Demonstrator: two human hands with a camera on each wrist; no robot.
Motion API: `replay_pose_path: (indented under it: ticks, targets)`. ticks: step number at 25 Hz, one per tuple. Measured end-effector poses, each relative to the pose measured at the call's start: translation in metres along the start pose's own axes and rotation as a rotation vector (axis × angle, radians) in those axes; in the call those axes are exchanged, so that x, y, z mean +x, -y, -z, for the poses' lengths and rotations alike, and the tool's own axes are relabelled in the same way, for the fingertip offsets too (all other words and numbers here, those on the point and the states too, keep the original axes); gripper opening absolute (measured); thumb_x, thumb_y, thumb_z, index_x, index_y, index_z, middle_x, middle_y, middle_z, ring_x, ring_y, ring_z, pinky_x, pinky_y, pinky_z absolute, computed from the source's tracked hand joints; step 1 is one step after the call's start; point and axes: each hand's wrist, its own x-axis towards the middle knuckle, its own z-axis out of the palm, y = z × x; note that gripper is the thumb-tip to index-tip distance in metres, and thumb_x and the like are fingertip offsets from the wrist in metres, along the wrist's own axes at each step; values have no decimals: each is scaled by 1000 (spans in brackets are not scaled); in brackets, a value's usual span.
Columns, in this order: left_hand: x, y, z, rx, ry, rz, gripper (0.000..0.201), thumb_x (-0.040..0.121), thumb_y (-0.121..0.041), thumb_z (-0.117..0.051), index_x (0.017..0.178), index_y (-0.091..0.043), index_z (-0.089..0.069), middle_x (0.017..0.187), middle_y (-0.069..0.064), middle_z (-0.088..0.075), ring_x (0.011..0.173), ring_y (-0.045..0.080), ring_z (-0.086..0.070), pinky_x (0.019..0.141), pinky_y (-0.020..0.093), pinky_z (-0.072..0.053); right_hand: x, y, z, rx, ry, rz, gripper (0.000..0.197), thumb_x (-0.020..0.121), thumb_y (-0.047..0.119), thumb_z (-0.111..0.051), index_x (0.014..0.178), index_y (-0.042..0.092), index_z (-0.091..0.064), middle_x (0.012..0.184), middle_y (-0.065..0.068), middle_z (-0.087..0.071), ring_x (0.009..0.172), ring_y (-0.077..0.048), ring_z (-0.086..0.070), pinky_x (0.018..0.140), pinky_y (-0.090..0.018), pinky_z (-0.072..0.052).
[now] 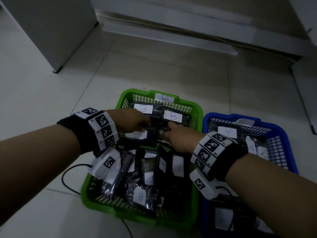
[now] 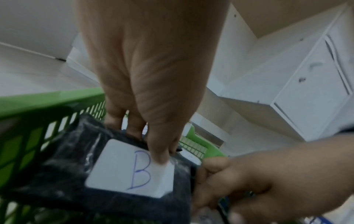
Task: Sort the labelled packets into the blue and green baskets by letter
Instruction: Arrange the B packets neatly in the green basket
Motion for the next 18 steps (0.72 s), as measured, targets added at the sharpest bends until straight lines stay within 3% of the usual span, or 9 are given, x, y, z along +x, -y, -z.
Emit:
replay_pose_path:
  ticks: [3, 5, 7, 9, 10, 11, 14, 16, 18]
  targets:
    - [6, 4, -1, 162, -72, -12, 36, 91, -12, -48, 126, -19, -53, 123, 5, -60, 109, 25, -58, 87, 33, -48, -12, -6, 4, 128, -55, 77, 46, 90, 25, -57, 136, 27, -49, 120, -7, -44, 110, -27, -53, 88, -30, -47]
    - [7, -1, -5, 259, -57, -10, 45, 90, -13, -50, 133, -23, -43, 125, 3, -57, 107, 26, -58, 76, 36, -49, -21, -1, 6, 320, -43, 174, 55, 83, 29, -69, 134, 25, -50, 124, -4, -50, 116, -21, -52, 91, -27, -43]
    - [7, -7, -11, 332, -83, 17, 56, 89, -14, -52, 139, -22, -30, 123, 5, -55, 99, 29, -61, 62, 35, -44, -24, 8, 1, 375, 0, 245, 51, 79, 28, -74, 126, 23, -55, 129, -2, -53, 117, -19, -51, 90, -25, -42]
    - [8, -5, -14, 336, -141, -9, 49, 89, -12, -50, 135, -20, -33, 123, 6, -52, 99, 28, -60, 61, 36, -46, -24, 9, -3, 383, -28, 266, 39, 77, 24, -76, 113, 19, -60, 116, 2, -60, 100, -14, -55, 75, -19, -42]
    - [7, -3, -15, 321, -144, -45, 40, 90, -13, -48, 129, -20, -41, 125, 3, -50, 104, 25, -58, 66, 38, -50, -24, 6, -2, 410, -47, 260, 34, 78, 21, -75, 109, 17, -62, 106, 5, -62, 89, -9, -54, 68, -15, -40]
    - [6, 2, -17, 300, -105, -63, 35, 91, -14, -47, 125, -21, -48, 127, 0, -49, 109, 23, -56, 75, 39, -52, -24, 1, 2, 449, -72, 243, 30, 79, 18, -74, 106, 16, -63, 98, 8, -60, 83, -6, -52, 67, -13, -39]
    - [2, 9, -17, 233, 8, -29, 35, 91, -15, -48, 125, -18, -53, 131, 1, -52, 115, 21, -55, 92, 38, -50, -24, -18, 18, 664, -219, 96, 16, 85, 17, -68, 98, 21, -59, 100, 4, -57, 93, -13, -55, 80, -25, -44]
    - [0, 11, -12, 211, -30, -1, 33, 90, -13, -49, 123, -16, -56, 126, 3, -57, 111, 22, -58, 93, 33, -48, -26, -28, 26, 757, -327, -81, 13, 88, 18, -64, 99, 20, -57, 100, 2, -55, 93, -16, -54, 77, -27, -44]
    - [-1, 15, -6, 115, -130, -18, 29, 88, -14, -53, 115, -20, -62, 120, 0, -58, 106, 18, -58, 89, 27, -47, -24, -32, 27, 593, -353, -230, 15, 90, 18, -60, 104, 15, -57, 99, 1, -52, 90, -16, -50, 74, -25, -39]
